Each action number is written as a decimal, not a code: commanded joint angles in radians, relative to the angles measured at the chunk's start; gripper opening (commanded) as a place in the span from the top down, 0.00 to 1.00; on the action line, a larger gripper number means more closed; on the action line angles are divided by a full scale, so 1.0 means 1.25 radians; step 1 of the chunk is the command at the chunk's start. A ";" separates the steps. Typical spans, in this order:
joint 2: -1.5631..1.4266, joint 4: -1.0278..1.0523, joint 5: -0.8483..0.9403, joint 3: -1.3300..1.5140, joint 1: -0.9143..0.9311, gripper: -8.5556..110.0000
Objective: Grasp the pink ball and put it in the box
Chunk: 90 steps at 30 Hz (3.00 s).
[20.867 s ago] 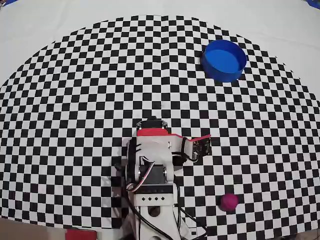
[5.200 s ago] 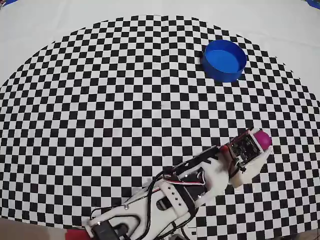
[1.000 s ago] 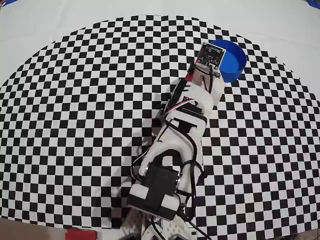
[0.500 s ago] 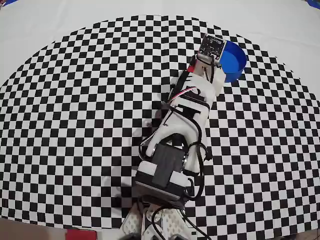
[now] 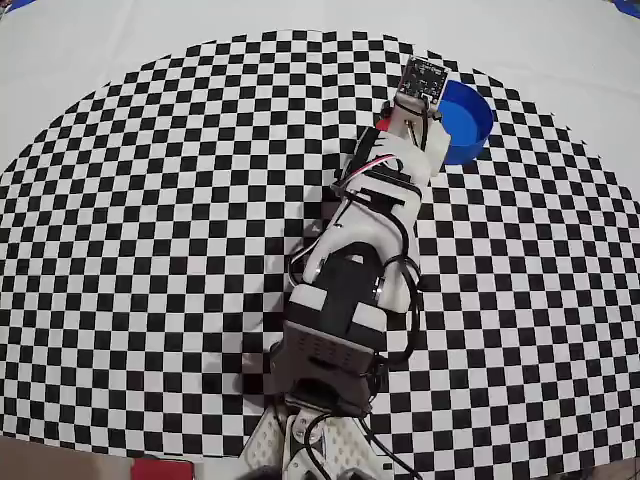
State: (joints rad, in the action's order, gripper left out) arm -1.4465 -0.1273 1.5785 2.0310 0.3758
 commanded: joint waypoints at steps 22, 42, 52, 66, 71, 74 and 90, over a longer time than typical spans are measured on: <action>0.036 0.005 0.006 -0.088 0.049 0.93; 0.107 0.027 0.006 -0.182 0.063 0.93; 0.166 0.028 0.006 -0.241 0.070 0.93; 0.245 0.042 0.006 -0.335 0.076 0.93; 0.269 0.047 0.006 -0.364 0.081 0.93; 0.282 0.052 0.006 -0.383 0.085 0.93; 0.352 0.072 0.006 -0.477 0.098 0.93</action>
State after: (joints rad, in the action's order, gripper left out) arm -0.9971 -0.0430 1.5785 1.4910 0.4863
